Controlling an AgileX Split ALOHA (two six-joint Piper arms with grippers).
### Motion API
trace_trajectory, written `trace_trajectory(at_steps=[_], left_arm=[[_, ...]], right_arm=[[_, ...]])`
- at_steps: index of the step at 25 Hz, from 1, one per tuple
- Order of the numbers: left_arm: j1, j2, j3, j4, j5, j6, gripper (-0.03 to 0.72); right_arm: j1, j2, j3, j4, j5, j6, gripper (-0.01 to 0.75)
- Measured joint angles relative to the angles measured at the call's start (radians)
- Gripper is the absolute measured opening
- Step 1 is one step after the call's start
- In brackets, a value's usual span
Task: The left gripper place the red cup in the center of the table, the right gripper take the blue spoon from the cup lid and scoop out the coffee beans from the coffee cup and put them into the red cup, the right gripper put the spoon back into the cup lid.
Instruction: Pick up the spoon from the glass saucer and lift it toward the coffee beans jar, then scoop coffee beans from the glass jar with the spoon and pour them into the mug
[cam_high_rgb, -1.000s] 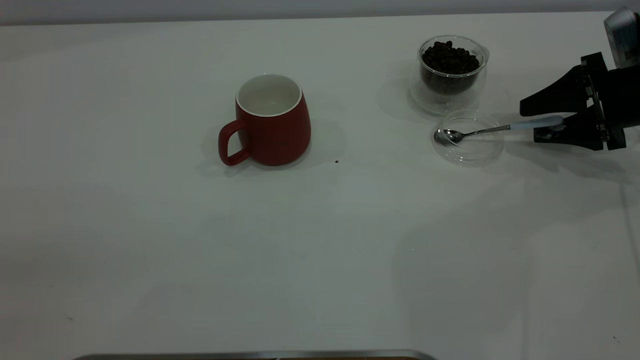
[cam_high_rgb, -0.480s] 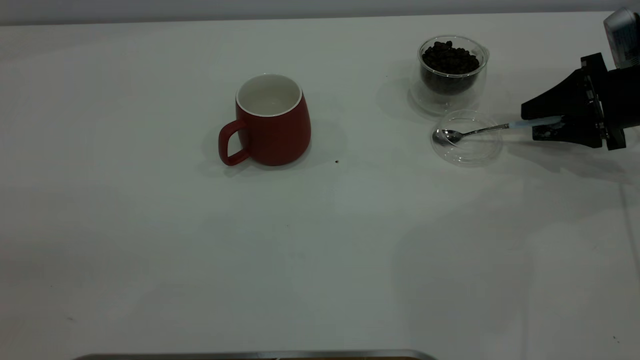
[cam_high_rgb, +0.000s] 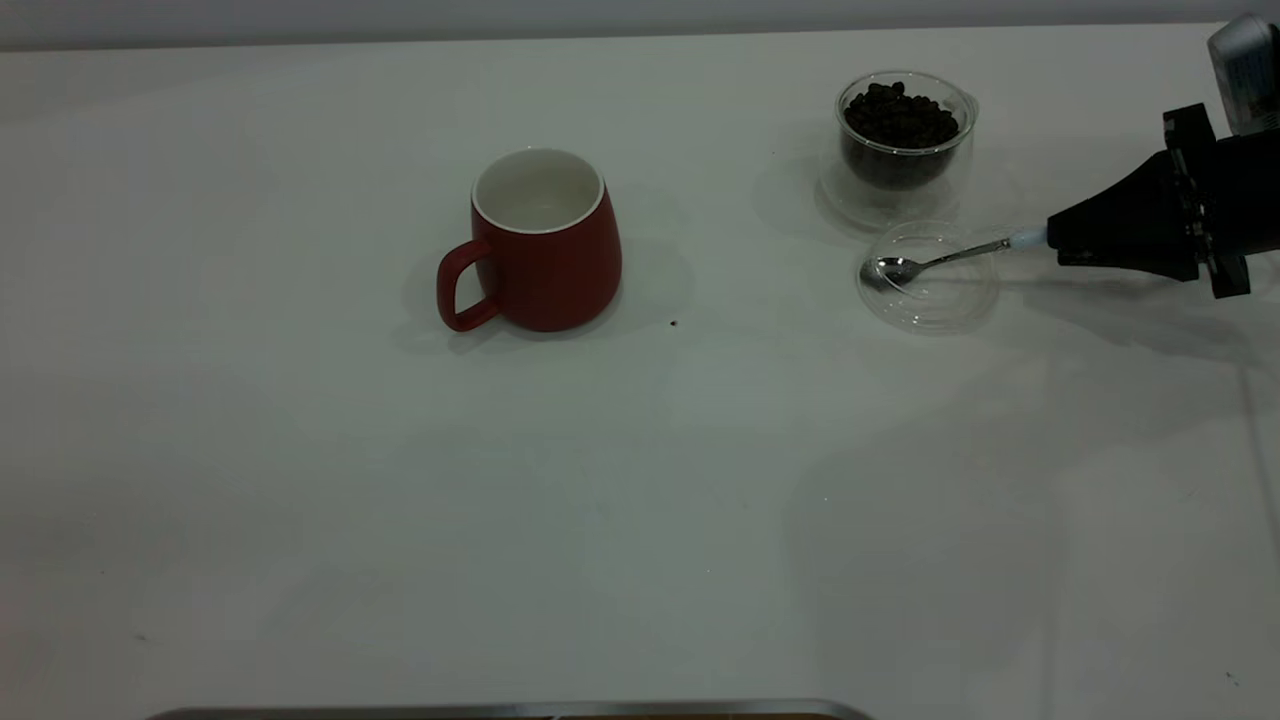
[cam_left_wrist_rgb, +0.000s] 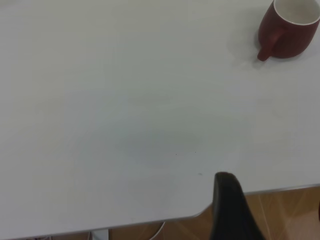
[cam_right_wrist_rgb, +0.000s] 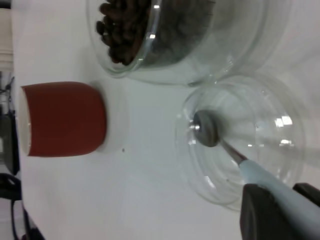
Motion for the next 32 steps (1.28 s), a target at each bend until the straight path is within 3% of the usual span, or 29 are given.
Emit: trace_trajectory(at_steps=[9, 17, 24, 32], left_arm=[[0.0, 0.0, 0.0, 0.0, 0.0, 0.0, 0.472], [0.0, 0.0, 0.0, 0.0, 0.0, 0.0, 0.472], [0.0, 0.0, 0.0, 0.0, 0.0, 0.0, 0.472], [0.0, 0.0, 0.0, 0.0, 0.0, 0.0, 0.472]], right_arm=[[0.0, -0.01, 0.0, -0.071, 0.025, 0.004, 0.113], [0.0, -0.214, 0.0, -0.299, 0.03, 0.137, 0.113], [0.0, -0.374, -0.005, -0.247, 0.046, 0.169, 0.113], [0.039, -0.337, -0.213, -0.259, 0.037, 0.357, 0.113]])
